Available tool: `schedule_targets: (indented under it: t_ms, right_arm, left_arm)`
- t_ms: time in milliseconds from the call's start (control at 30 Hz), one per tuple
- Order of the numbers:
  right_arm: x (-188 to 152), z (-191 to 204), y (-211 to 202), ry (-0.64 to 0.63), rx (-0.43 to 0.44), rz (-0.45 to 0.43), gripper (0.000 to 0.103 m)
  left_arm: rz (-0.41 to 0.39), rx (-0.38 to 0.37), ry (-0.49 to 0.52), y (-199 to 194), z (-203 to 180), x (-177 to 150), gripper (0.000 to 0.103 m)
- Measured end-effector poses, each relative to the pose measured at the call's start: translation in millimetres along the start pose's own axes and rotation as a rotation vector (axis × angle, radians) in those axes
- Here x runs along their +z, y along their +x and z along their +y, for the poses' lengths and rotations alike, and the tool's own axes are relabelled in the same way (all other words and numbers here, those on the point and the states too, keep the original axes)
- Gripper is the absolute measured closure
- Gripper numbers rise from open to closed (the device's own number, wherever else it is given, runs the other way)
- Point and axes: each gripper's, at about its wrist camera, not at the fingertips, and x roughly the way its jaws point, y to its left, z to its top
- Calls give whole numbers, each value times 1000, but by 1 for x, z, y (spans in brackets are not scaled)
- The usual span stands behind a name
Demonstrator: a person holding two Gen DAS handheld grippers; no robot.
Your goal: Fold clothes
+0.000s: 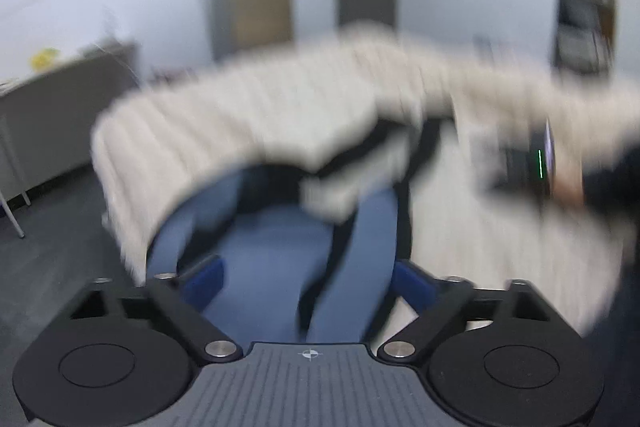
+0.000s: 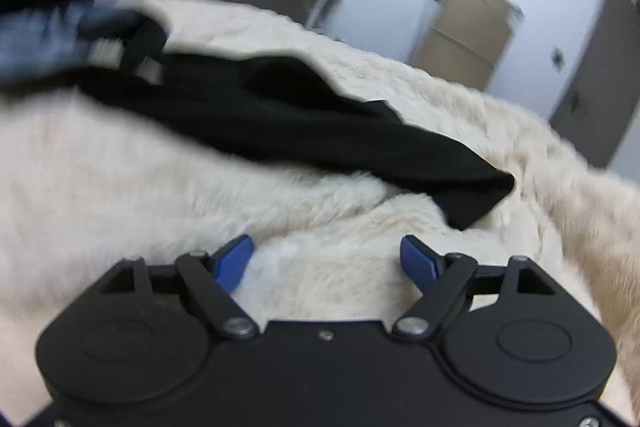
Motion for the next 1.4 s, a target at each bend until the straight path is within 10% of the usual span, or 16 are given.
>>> schedule_targets:
  t_ms: [200,400,500,567,800,867,967,1267,1400]
  right_arm:
    - [60,-49,28,451,108,71,14]
    - [59,-131,112,962,-74,324,50]
    - [52,-155,133,1154,-14,322,91]
    - [60,-161,121,1225,109,217,93]
    - [62,-182,11,1086,381,-125,85]
    - [18,-185,2,1013,212,84,59]
    - [-39,-180,-11,950,14,386,74]
    - [23,-183,-37,766,-125,217,54]
    - [80,-191,14,524,-178,294,45]
  left_arm:
    - [-315,-7,-363,34,-40,-16,0]
    - [-376,-79,-560,63,-50,-85,2]
    - [-393,-116,-614,63,-40,-83,2]
    - [-427,-120,-630,60,-35,-85,1]
    - [-415,-163,-704,68,-26,-89,1]
    - [-399,-170,-700,66,-26,-89,1]
    - [-381,-182,-687,63,-28,-92,1]
    - [-364,-171,-742,64,-19,-99,1]
    - [-401,-162,-773,55,-16,-103,1]
